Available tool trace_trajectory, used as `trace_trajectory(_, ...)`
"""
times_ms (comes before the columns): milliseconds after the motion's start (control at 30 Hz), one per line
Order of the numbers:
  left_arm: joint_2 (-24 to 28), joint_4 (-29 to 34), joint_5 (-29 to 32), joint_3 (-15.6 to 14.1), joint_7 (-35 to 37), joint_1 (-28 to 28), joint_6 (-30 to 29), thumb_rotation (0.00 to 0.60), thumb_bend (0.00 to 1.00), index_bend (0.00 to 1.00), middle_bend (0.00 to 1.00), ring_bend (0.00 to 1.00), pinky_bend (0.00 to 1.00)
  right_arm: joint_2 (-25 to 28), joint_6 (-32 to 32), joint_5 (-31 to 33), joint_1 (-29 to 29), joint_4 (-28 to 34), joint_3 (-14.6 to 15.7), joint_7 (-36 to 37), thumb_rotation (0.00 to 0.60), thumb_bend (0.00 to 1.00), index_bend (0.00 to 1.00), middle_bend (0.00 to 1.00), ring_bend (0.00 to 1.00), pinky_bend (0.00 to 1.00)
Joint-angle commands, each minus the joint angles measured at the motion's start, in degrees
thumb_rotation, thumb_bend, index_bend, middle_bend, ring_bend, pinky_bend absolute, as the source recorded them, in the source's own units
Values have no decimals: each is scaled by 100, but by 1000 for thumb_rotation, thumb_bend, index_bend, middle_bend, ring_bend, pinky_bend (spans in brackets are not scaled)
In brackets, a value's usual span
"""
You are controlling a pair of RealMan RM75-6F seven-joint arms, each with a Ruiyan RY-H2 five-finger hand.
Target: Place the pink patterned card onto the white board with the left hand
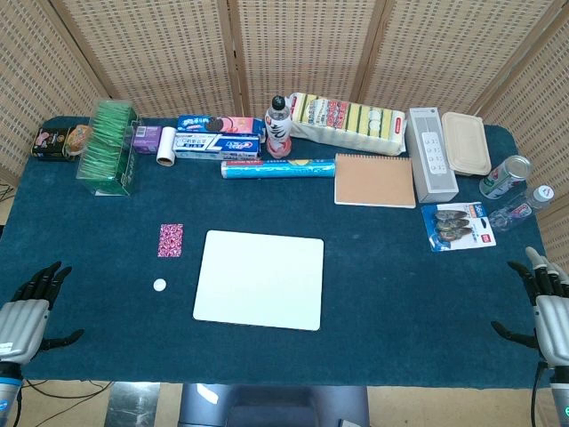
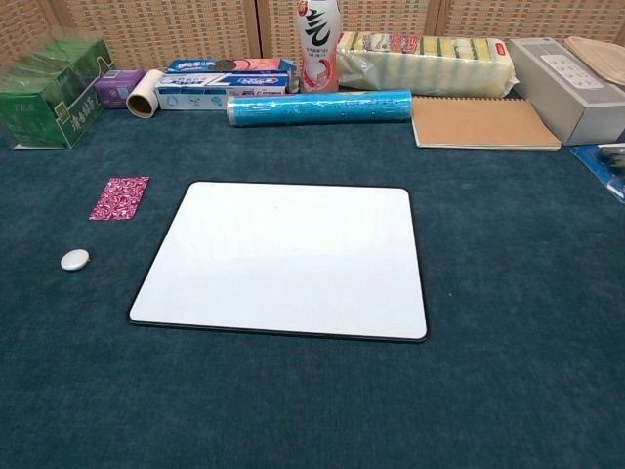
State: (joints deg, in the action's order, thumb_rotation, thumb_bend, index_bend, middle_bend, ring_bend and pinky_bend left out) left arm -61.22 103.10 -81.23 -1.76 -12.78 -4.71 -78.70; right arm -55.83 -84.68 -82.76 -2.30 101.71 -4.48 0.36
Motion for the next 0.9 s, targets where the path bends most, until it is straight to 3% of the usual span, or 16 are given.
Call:
trace_trajectory(33, -10, -17, 30, -2, -147, 5, -14, 600, 100, 0, 0, 0, 50, 1, -5, -3, 1, -2, -1, 3, 600, 68, 151, 0, 0, 0)
trace_trajectory(133, -34, -55, 45, 10, -258, -2, -25, 600, 92, 0, 0, 0, 3, 1, -3, -2, 2, -1, 0, 4, 600, 67, 151, 0, 0, 0)
trace_trajectory(333, 21, -80, -13, 19, -34, -148, 220, 600, 92, 0, 0, 0, 0, -2, -35, 31, 16, 17, -15, -26, 600, 68, 151, 0, 0, 0)
trace_trajectory(467, 145, 20, 184, 266, 130, -571, 765, 600, 92, 0, 0, 0, 0, -7, -37, 59, 19, 25, -26, -34, 600, 67, 151, 0, 0, 0)
trace_trajectory(500, 268, 102, 406, 448, 205, -873, 1183, 600, 92, 0, 0, 0, 0, 1, -25, 65, 15, 20, -29, 1, 600, 67, 151, 0, 0, 0)
trace_trajectory(667, 421, 92, 1121, 911, 132, -1674, 2167, 600, 92, 0, 0, 0, 0, 43, 33, 127, -6, 5, -59, 121, 600, 67, 151, 0, 0, 0)
trace_trajectory(900, -64, -307, 2521, 1284, -693, -2714, 2952, 600, 92, 0, 0, 0, 0, 100, 153, 249, -47, -33, -103, 287, 600, 67, 151, 0, 0, 0)
